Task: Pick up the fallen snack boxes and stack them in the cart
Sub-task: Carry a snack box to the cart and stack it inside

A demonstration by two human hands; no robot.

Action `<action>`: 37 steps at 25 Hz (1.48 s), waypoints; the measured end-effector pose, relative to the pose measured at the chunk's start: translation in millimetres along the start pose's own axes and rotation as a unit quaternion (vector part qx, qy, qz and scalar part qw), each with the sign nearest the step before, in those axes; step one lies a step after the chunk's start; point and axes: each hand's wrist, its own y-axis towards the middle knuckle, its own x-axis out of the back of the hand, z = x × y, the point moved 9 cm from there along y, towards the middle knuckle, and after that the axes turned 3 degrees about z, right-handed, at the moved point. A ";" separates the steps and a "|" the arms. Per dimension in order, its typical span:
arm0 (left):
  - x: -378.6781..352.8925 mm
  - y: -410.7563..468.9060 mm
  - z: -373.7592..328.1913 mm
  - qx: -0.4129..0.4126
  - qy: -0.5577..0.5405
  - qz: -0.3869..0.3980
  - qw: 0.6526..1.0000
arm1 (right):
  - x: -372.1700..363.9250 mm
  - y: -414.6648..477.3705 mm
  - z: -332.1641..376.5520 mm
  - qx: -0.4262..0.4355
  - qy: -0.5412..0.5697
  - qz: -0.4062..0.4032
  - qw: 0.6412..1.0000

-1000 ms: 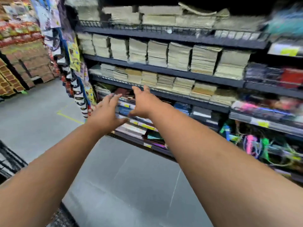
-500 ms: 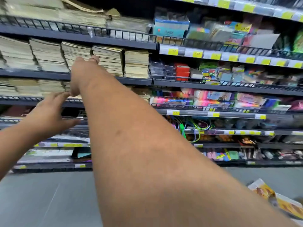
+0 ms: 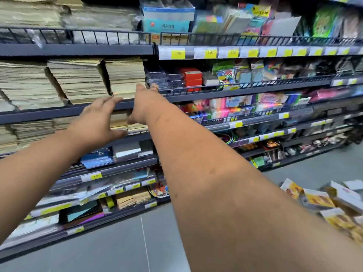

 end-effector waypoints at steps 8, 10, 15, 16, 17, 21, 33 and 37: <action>-66.1 92.9 -169.0 -0.130 -0.036 0.040 0.990 | 49.8 18.1 -191.9 -0.135 0.016 -0.042 0.990; -95.1 118.0 -237.2 -0.167 -0.031 0.068 0.983 | 72.5 10.4 -263.7 -0.179 0.012 -0.051 0.982; -161.9 160.6 -404.2 -0.230 -0.021 0.121 0.965 | 135.4 -29.8 -432.5 -0.259 -0.010 -0.082 0.962; -169.3 165.4 -431.2 -0.237 -0.023 0.125 0.963 | 144.3 -40.0 -460.9 -0.273 -0.010 -0.083 0.958; -176.2 170.3 -461.5 -0.244 -0.027 0.130 0.961 | 153.9 -53.3 -492.6 -0.292 -0.007 -0.084 0.953; -207.2 189.9 -560.7 -0.292 -0.045 0.148 0.944 | 174.6 -107.0 -608.5 -0.351 0.015 -0.114 0.929; -349.2 292.6 -773.1 -0.433 -0.072 0.227 0.870 | 177.6 -175.4 -842.3 -0.475 0.116 -0.190 0.851; -382.5 307.3 -845.3 -0.486 -0.108 0.241 0.833 | 181.1 -198.9 -888.9 -0.494 0.125 -0.261 0.820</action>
